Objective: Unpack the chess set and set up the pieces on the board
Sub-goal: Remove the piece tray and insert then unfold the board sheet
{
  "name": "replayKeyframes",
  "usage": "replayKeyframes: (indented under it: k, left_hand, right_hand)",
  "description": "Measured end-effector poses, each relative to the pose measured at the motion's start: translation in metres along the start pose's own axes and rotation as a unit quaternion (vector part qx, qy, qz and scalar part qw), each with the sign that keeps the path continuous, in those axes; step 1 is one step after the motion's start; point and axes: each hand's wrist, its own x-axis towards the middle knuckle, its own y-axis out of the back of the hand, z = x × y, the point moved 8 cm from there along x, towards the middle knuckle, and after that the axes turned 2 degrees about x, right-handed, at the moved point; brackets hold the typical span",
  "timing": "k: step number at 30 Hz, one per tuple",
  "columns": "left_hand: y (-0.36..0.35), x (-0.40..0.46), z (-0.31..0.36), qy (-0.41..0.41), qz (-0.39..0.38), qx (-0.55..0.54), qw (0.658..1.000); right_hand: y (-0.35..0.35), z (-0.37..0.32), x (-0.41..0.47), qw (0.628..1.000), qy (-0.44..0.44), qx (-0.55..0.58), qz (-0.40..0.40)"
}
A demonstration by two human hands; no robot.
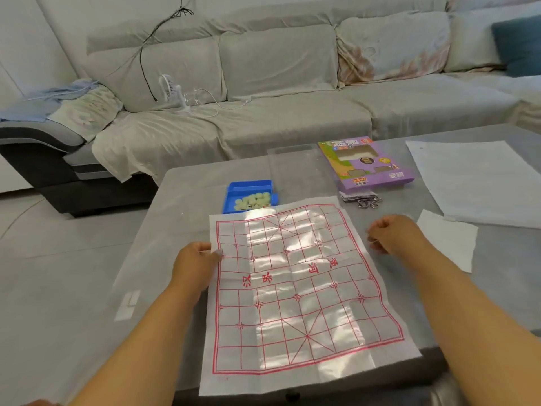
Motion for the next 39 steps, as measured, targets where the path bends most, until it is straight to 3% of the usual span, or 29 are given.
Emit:
replayKeyframes:
  k: [8, 14, 18, 22, 27, 31, 36, 39]
  left_hand:
    - [0.001, -0.01, 0.01, -0.035, 0.023, 0.074, 0.996]
    - [-0.002, -0.012, 0.013, -0.058, 0.016, 0.123, 0.991]
    - [-0.006, -0.01, 0.005, -0.039, -0.003, 0.145, 0.989]
    - [-0.009, -0.008, -0.001, -0.042, -0.012, 0.123, 0.991]
    - [-0.011, -0.016, 0.012, -0.087, -0.008, 0.112, 0.99]
    - [-0.02, -0.026, 0.03, -0.19, 0.023, 0.283, 0.94]
    - [-0.063, -0.046, 0.031, -0.311, -0.065, 0.403, 0.858]
    - [-0.081, -0.05, 0.013, -0.317, -0.103, 0.434, 0.837]
  right_hand:
    - [-0.021, -0.021, -0.018, 0.974, 0.111, -0.194, 0.042]
    - [-0.064, -0.023, -0.036, 0.944, 0.226, -0.238, -0.038]
    - [-0.081, -0.012, -0.041, 0.923, 0.231, -0.292, -0.097]
    - [-0.089, -0.004, -0.038, 0.86, 0.247, -0.435, -0.101]
    - [-0.088, 0.001, -0.033, 0.85, 0.228, -0.467, -0.088]
    - [-0.088, 0.001, -0.033, 0.854, 0.226, -0.46, -0.088]
    - [-0.092, -0.014, -0.053, 0.871, 0.269, -0.405, -0.069]
    - [-0.108, -0.011, -0.073, 0.865, 0.302, -0.389, -0.098]
